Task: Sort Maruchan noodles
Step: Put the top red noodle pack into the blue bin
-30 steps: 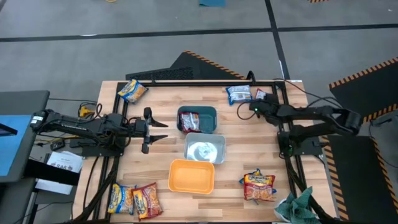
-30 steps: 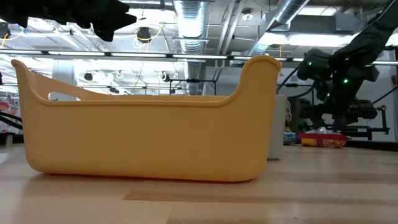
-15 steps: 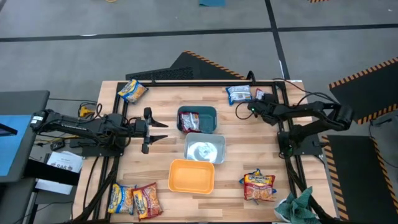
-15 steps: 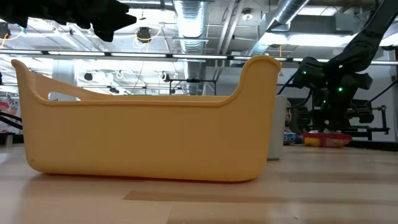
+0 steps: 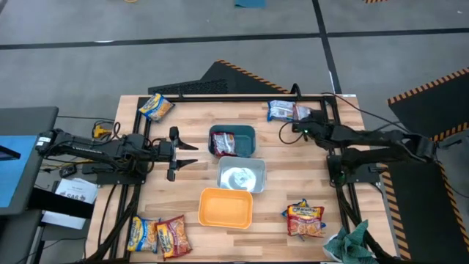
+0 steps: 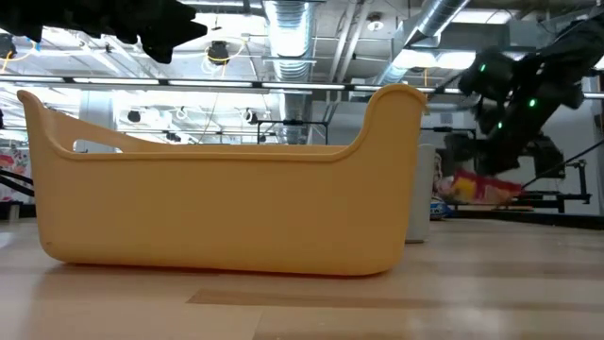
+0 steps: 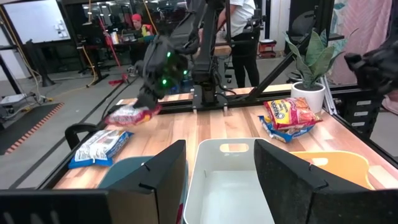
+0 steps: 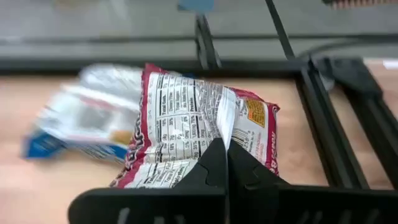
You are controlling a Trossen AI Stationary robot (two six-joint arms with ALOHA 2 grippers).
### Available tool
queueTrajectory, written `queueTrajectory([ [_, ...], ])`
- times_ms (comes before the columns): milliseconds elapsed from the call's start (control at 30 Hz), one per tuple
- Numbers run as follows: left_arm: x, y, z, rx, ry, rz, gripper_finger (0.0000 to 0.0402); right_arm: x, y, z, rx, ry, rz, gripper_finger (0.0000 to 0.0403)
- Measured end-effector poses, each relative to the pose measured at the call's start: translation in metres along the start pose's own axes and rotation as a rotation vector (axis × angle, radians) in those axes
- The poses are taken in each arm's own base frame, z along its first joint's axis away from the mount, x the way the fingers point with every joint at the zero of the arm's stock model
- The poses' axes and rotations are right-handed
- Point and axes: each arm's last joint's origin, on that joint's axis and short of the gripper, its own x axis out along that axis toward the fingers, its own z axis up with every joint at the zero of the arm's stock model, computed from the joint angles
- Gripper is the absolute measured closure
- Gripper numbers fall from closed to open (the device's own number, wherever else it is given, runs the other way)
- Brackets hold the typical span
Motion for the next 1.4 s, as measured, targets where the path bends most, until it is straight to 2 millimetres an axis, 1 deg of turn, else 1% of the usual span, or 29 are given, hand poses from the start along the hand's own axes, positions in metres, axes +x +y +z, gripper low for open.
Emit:
queueTrajectory([
  [167,0.0,0.0,0.0,0.0,0.0,0.0,0.0221,-0.026,0.007,0.014,0.009,-0.122,0.157,0.0396],
  [267,0.0,0.0,0.0,0.0,-0.001,0.0,0.0221,-0.043,0.019,0.021,0.016,-0.194,0.317,0.0396],
  [367,0.0,0.0,0.0,0.0,-0.001,0.0,0.0221,-0.06,0.035,0.024,0.018,-0.254,0.511,0.0396],
  [500,0.0,0.0,0.0,0.0,-0.002,0.001,0.0221,-0.077,0.058,0.016,-0.008,-0.305,0.684,0.0396],
  [600,0.0,0.0,0.0,0.0,-0.002,0.001,0.0221,-0.083,0.074,0.004,-0.071,-0.319,0.774,0.0396],
  [733,0.0,0.0,0.0,0.001,-0.001,0.001,0.0221,-0.086,0.1,-0.006,-0.198,-0.313,0.88,0.0396],
  [933,0.0,0.0,0.0,0.001,-0.003,0.001,0.0221,-0.083,0.149,-0.008,-0.409,-0.341,0.964,0.0396],
  [1067,0.0,0.0,0.0,0.001,-0.001,0.001,0.0221,-0.077,0.173,-0.009,-0.512,-0.362,1.005,0.0396],
  [1133,0.0,0.0,0.0,0.001,-0.001,0.001,0.0221,-0.073,0.179,-0.011,-0.553,-0.369,1.009,0.0395],
  [1233,0.0,0.0,0.0,0.001,0.0,0.001,0.0221,-0.065,0.183,-0.012,-0.604,-0.375,1.006,0.0395],
  [1400,0.0,0.0,0.0,0.001,0.0,0.001,0.0221,-0.053,0.181,-0.009,-0.62,-0.357,0.984,0.0395],
])
